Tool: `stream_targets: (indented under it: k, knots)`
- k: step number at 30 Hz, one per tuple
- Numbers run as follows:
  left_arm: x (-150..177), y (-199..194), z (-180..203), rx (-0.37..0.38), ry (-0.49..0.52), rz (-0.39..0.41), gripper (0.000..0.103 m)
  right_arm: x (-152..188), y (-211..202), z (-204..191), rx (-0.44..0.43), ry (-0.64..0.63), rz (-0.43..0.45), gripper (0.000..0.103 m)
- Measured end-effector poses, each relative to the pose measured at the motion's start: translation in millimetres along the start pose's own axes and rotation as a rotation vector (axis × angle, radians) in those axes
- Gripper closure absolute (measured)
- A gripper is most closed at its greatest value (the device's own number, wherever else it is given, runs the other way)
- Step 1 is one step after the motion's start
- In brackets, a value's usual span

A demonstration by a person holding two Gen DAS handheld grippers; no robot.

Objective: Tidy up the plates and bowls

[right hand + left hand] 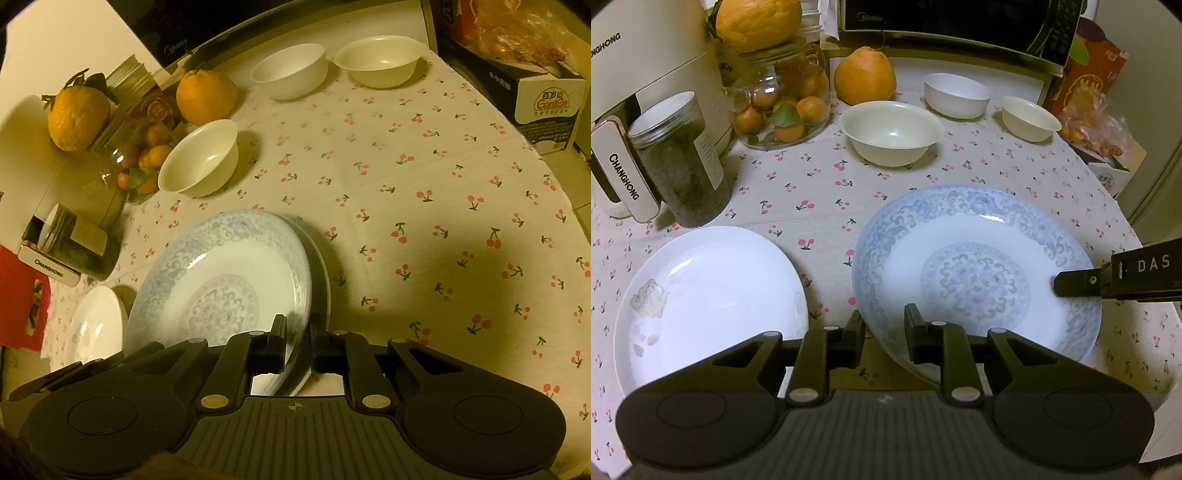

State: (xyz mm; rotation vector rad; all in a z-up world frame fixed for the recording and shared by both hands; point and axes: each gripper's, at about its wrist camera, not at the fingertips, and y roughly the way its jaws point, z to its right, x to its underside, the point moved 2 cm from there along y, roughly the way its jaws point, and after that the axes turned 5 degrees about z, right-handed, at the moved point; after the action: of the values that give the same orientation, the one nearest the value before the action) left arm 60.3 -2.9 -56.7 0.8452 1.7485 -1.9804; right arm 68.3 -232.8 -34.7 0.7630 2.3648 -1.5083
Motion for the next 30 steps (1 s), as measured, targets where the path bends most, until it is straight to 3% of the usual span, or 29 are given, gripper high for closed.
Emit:
stream_targets:
  k: [8, 30]
  knots:
    - [4.5, 1.2, 11.3, -0.041, 0.089, 0.014, 0.082, -1.8, -5.8, -0.1, 0.013, -0.006, 0.021, 0.091]
    - [7.0, 1.3, 16.9, -0.069, 0.179, 0.027, 0.078, -0.9, -10.0, -9.3, 0.062, -0.051, -0.009, 0.091]
